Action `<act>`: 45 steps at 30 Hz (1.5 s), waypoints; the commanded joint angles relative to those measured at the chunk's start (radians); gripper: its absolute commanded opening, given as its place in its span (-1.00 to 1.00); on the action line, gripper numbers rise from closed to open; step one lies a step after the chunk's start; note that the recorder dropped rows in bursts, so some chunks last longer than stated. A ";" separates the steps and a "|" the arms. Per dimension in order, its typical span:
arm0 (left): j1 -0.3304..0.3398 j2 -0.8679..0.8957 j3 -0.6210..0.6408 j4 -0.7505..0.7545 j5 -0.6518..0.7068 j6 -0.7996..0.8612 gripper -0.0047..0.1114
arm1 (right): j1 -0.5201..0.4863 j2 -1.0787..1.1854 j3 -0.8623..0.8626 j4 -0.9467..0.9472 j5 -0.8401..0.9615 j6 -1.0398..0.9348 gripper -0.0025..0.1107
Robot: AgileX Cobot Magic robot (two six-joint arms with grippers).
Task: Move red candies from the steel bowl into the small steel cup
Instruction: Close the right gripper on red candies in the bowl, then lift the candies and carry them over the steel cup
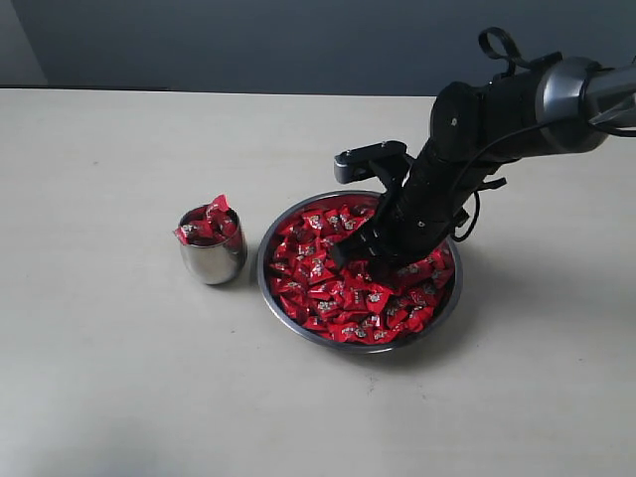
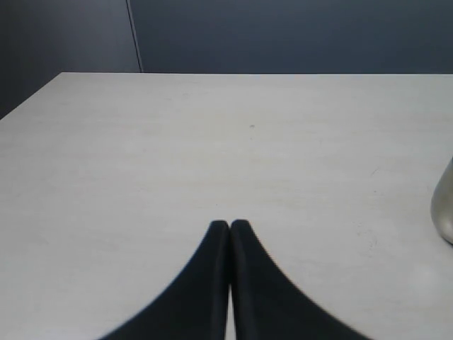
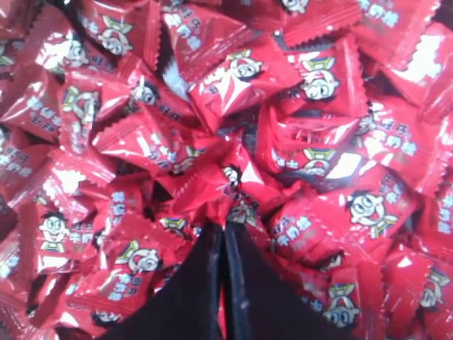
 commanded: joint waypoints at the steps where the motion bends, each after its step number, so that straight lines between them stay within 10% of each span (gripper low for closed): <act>1: -0.010 -0.005 0.005 -0.001 -0.008 -0.001 -0.91 | -0.002 -0.007 0.001 -0.007 -0.009 -0.008 -0.97; 22: -0.010 -0.005 0.005 -0.001 -0.008 -0.001 -0.91 | 0.001 -0.158 -0.080 0.109 0.000 -0.059 -0.97; 45: -0.010 -0.005 0.005 -0.001 -0.008 -0.001 -0.91 | 0.227 0.152 -0.525 0.244 0.111 -0.080 -0.97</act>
